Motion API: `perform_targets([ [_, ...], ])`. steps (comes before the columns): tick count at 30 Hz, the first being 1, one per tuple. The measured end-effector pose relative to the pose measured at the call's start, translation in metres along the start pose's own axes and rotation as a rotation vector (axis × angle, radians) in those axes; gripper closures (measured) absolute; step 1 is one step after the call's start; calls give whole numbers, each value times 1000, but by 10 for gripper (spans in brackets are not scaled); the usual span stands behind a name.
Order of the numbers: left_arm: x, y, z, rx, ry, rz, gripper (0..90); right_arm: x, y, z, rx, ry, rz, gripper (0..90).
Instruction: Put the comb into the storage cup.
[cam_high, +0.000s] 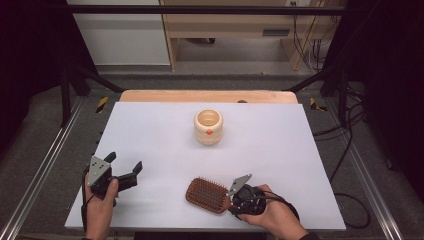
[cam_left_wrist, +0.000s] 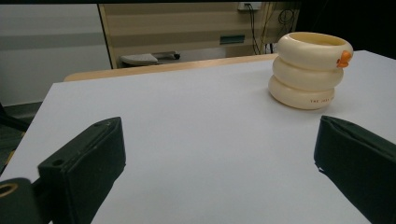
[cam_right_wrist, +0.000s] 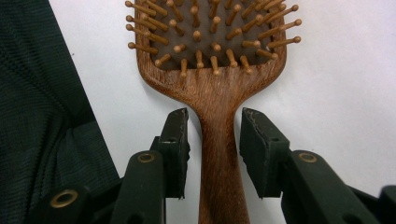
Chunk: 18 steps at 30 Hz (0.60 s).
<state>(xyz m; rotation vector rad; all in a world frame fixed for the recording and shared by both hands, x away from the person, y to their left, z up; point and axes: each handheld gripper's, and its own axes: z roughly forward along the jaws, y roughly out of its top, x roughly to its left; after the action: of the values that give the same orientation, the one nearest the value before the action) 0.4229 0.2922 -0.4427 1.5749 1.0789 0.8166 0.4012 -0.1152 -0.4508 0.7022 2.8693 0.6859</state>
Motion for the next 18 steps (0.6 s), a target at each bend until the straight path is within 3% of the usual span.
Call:
perform_targets([
  [18, -1, 0, 1, 1, -3, 4, 23, -2, 4, 6, 53, 5, -31, 674],
])
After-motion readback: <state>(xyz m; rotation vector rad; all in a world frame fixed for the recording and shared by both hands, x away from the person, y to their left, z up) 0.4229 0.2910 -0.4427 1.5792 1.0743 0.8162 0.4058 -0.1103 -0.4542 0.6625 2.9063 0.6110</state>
